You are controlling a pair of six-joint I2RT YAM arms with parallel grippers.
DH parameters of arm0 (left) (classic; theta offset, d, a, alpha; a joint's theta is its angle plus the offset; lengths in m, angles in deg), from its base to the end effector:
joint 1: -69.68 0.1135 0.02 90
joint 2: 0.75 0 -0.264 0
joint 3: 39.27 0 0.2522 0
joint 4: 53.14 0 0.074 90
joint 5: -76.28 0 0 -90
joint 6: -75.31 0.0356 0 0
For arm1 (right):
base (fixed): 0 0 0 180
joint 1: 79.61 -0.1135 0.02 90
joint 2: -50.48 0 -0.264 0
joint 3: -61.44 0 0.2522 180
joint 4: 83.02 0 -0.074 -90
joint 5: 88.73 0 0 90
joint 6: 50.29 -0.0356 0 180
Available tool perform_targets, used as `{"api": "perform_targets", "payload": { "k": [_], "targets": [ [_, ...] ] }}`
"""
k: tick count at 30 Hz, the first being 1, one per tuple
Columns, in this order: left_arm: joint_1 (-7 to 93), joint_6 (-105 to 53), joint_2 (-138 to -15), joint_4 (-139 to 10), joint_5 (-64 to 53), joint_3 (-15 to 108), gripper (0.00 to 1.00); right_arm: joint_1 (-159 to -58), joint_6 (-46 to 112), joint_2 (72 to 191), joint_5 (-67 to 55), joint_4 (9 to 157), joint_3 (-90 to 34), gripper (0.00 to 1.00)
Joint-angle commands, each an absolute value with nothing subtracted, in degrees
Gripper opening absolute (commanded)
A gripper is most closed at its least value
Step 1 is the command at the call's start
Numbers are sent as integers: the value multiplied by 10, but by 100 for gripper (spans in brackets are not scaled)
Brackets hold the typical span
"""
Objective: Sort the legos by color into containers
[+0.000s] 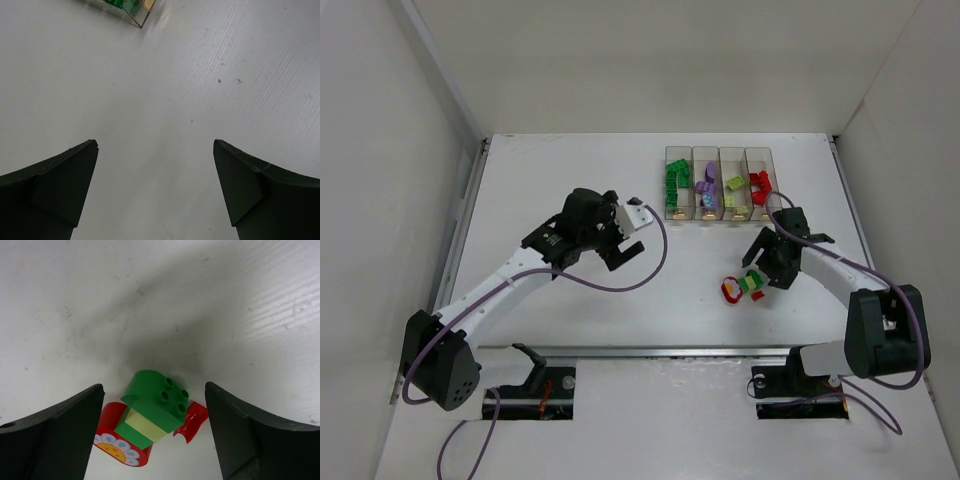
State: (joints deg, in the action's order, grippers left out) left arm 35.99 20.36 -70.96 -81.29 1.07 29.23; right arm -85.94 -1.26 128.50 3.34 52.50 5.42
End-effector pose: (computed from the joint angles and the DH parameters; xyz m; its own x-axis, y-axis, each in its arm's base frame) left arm 0.2252 -0.1611 0.3004 0.0747 0.6176 -0.7830 0.8278 0.3995 0.3940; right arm 0.2414 0.0255 0.1768 -0.7510 0.5760 -0.3230 0.5252 0.8174 0.2366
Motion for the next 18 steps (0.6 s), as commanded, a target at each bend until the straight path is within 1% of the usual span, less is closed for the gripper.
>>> {"api": "perform_targets", "payload": {
  "k": [1, 2, 3, 4, 10, 15, 18],
  "targets": [
    [358, 195, -699, -803, 11, 307, 100, -855, -15, 1284, 10, 581, 56, 85],
    [358, 195, -699, -803, 11, 307, 100, -855, -15, 1284, 4, 590, 56, 82],
    [358, 190, -699, -803, 11, 307, 100, -855, -10, 1289, -2, 598, 62, 76],
    [358, 190, -699, -803, 11, 307, 100, -855, -10, 1289, -15, 608, 62, 73],
    [358, 200, -705, -817, 29, 314, 100, -912, -39, 1344, -37, 642, 43, 59],
    [358, 200, -705, -828, 40, 320, 100, -986, -56, 1384, -30, 642, -8, 59],
    [358, 200, -711, -828, 40, 320, 100, -1000, -69, 1395, -30, 643, -35, 58]
  ]
}}
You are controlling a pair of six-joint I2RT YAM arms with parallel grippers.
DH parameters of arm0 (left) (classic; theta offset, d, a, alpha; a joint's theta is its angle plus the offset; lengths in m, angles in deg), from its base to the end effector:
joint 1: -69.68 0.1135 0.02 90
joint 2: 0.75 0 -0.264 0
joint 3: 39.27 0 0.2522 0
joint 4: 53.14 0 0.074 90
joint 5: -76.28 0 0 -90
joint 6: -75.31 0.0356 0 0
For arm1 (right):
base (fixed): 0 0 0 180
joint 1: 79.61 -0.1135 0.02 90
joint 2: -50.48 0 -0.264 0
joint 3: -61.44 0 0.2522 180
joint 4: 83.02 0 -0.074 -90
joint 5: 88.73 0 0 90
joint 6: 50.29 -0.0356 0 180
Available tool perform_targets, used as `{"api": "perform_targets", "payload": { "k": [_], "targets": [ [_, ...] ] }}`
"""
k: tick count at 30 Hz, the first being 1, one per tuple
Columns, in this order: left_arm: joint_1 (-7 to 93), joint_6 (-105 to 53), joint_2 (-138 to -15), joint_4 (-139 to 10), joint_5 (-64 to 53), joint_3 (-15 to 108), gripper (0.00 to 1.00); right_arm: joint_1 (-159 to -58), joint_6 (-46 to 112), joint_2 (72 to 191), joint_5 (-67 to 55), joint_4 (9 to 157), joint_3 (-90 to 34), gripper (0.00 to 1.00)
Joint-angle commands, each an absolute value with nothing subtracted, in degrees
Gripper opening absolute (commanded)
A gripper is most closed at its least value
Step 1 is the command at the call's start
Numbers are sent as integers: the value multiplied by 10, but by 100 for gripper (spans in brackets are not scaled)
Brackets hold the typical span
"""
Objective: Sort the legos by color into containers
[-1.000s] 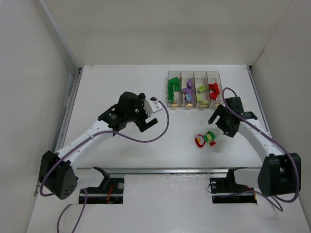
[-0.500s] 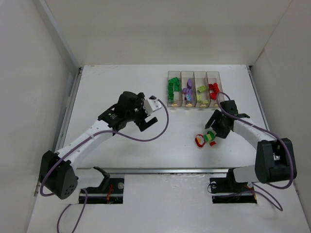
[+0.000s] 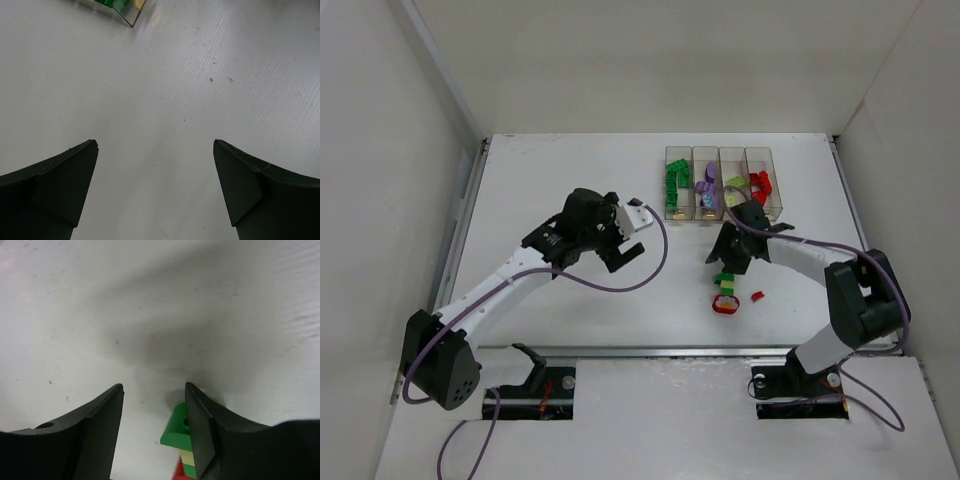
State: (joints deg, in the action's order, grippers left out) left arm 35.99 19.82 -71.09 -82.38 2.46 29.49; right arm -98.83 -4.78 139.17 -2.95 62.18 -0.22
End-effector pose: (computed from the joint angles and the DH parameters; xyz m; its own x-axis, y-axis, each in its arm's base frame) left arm 0.2243 -0.1615 0.2997 0.0633 0.6117 -0.7885 0.8446 0.3881 0.3689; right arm 0.2733 0.0980 0.1663 -0.8469 0.4449 -0.2913 0.3257 0.8670 0.3771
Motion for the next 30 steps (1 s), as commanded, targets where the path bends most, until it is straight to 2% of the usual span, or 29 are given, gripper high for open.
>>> {"api": "perform_targets", "payload": {
  "k": [1, 5, 7, 8, 9, 10, 12, 16, 23, 26, 30],
  "targets": [
    [358, 200, -711, -828, 40, 320, 100, -1008, -74, 1401, -39, 649, -47, 58],
    [353, 206, -711, -845, 62, 325, 100, -1021, -32, 1424, -8, 586, -110, 60],
    [353, 206, -711, -845, 62, 330, 100, -1040, -5, 1415, 69, 536, -138, 73],
    [353, 206, -711, -845, 62, 330, 100, -1050, 20, 1398, 138, 483, -160, 85],
    [353, 206, -711, -845, 62, 330, 100, -1060, 28, 1387, 138, 458, -166, 85],
    [353, 200, -704, -839, 62, 322, 100, -1068, 38, 1378, 180, 440, -166, 91],
    [353, 200, -704, -833, 57, 312, 100, -1090, 85, 1352, 181, 424, -152, 95],
    [353, 195, -699, -833, 57, 301, 100, -1111, 104, 1352, 102, 402, -117, 95],
    [353, 189, -682, -823, 51, 296, 100, -1124, 61, 1313, 90, 402, -54, 95],
    [353, 184, -682, -823, 51, 291, 100, -1124, 66, 1326, 90, 422, -48, 92],
    [353, 178, -676, -828, 51, 291, 100, -1129, 78, 1364, 73, 459, -30, 77]
  ]
}}
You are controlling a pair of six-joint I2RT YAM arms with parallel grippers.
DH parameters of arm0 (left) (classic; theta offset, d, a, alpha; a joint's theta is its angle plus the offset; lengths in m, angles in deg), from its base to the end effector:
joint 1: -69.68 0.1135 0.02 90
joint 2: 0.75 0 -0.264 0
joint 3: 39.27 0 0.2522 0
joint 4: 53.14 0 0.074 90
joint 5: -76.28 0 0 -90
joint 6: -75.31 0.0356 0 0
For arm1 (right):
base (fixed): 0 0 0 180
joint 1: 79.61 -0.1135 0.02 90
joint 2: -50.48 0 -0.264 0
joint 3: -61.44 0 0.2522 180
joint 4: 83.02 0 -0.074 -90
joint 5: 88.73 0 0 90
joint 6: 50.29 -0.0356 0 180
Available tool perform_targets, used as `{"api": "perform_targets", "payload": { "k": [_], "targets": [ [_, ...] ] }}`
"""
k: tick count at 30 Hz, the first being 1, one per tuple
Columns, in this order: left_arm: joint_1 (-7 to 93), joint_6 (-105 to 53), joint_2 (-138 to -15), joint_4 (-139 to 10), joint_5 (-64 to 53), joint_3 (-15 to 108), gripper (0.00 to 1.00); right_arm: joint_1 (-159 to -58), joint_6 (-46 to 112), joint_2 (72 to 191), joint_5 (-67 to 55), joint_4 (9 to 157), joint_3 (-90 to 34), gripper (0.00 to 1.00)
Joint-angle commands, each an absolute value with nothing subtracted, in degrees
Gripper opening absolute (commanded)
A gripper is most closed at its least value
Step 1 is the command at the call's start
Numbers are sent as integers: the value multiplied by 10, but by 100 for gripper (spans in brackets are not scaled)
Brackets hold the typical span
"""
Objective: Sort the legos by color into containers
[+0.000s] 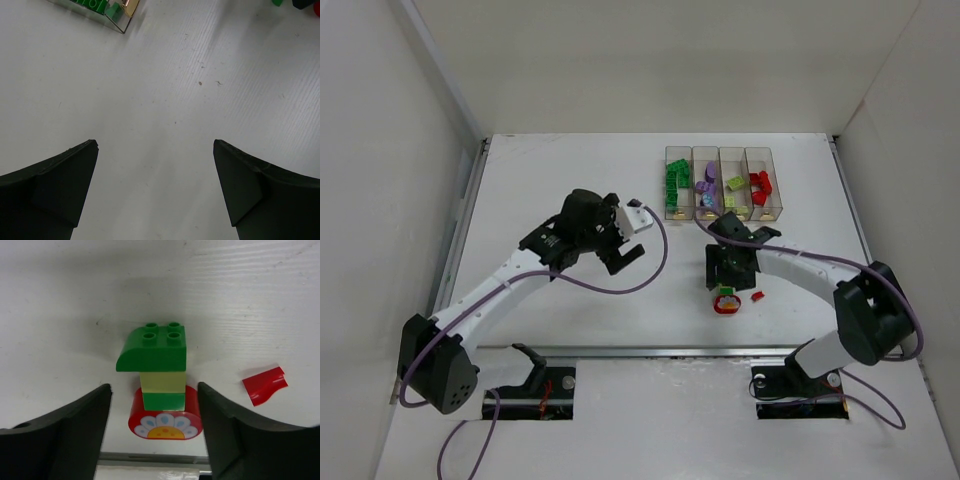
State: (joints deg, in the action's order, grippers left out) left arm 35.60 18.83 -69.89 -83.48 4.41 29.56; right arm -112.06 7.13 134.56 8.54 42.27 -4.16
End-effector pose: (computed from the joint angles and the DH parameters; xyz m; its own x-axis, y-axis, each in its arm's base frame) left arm 0.2182 -0.1610 0.3039 0.0645 0.5900 -0.8048 0.8620 0.3734 0.3428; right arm 0.2248 0.1376 0.1915 -0.9507 0.0285 -0.3089 0.0125 0.9985 0.0537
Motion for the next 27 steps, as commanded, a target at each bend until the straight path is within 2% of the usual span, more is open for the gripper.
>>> {"api": "perform_targets", "payload": {
  "k": [1, 7, 10, 11, 13, 16, 20, 24, 27],
  "targets": [
    [353, 178, -676, -828, 46, 291, 100, -1129, 78, 1370, 73, 466, -29, 71],
    [353, 173, -666, -834, 33, 296, 100, -1129, 83, 1386, 79, 497, -28, 55],
    [353, 165, -660, -839, 33, 296, 100, -1129, 89, 1386, 84, 503, -39, 30],
    [353, 157, -660, -839, 33, 296, 100, -1129, 89, 1380, 84, 508, -47, 14],
    [353, 149, -660, -839, 33, 296, 100, -1136, 100, 1361, 84, 508, -63, 1],
    [353, 135, -654, -839, 33, 310, 100, -1162, 134, 1322, 90, 532, -77, 0],
    [353, 120, -633, -826, 33, 321, 100, -1195, 228, 1194, 71, 639, -75, 0],
    [353, 208, -589, -788, 89, 321, 99, -1201, 341, 1099, 15, 722, -47, 0],
    [353, 295, -552, -741, 161, 308, 99, -1201, 351, 1090, -2, 715, -60, 0]
  ]
}}
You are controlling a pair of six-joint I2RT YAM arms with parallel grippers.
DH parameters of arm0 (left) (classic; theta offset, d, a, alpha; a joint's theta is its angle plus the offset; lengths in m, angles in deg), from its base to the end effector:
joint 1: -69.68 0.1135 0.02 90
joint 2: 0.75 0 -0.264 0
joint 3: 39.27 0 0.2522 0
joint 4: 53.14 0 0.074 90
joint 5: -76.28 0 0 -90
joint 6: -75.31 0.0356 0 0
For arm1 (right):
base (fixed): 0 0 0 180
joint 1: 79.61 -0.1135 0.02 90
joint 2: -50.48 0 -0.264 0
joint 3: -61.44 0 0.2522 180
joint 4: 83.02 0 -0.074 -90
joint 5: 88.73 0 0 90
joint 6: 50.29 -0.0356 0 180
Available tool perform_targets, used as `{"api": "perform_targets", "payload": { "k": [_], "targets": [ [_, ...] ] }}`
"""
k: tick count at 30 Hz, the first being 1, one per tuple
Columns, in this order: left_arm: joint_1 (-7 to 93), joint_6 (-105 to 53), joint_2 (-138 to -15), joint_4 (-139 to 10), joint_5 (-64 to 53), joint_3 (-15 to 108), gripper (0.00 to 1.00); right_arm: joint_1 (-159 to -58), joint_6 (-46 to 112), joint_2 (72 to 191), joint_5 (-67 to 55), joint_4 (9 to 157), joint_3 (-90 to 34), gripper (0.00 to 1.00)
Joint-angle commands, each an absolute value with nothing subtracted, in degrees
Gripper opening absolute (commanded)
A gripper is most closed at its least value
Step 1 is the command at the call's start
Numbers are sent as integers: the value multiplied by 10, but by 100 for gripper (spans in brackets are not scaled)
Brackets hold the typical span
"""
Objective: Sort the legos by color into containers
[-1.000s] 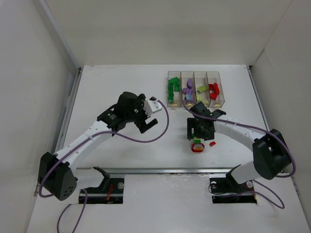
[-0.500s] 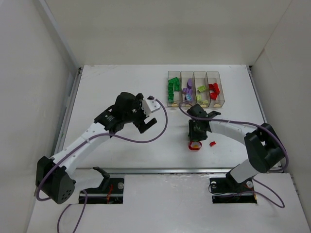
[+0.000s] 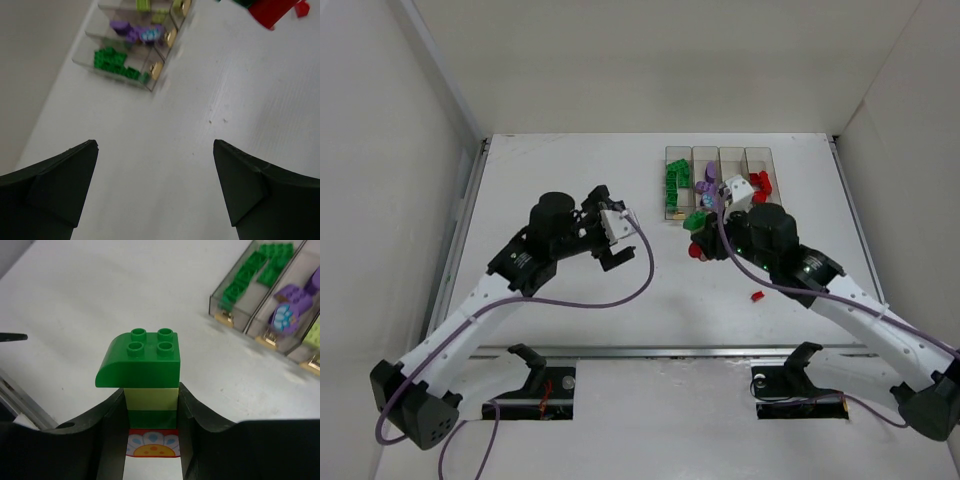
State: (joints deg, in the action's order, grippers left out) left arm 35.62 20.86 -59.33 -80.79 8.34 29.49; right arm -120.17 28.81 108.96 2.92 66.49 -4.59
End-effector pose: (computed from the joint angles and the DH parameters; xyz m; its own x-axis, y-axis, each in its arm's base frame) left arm 0.1853 -0.1414 0.3512 0.2720 0.4665 -0.8416 0.8084 0.3637 0.4629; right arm 0.1776 0.1507 0.3290 -0.4099 -0.1020 -0.9064 -0.5625 0.8106 0.1631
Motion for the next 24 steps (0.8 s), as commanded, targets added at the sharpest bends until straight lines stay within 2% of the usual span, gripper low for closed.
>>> {"api": "perform_targets", "payload": {
  "k": [1, 5, 7, 9, 10, 16, 24],
  "targets": [
    [348, 307, -552, -729, 195, 308, 100, -1201, 351, 1090, -2, 709, -68, 0],
    [348, 283, -565, -627, 229, 314, 100, -1201, 351, 1109, -44, 704, -99, 0],
    [331, 318, -579, -622, 236, 319, 99, -1201, 337, 1116, -44, 704, -107, 0],
    [320, 329, -597, -599, 236, 334, 88, -1201, 332, 1116, -44, 704, -107, 0],
    [312, 336, -604, -599, 236, 334, 79, -1201, 327, 1116, -44, 704, -112, 0],
    [292, 402, -694, -683, 258, 402, 81, -1201, 307, 1116, -38, 704, -112, 0],
    [273, 414, -719, -732, 280, 422, 70, -1201, 293, 1116, -28, 704, -107, 0]
  ]
}}
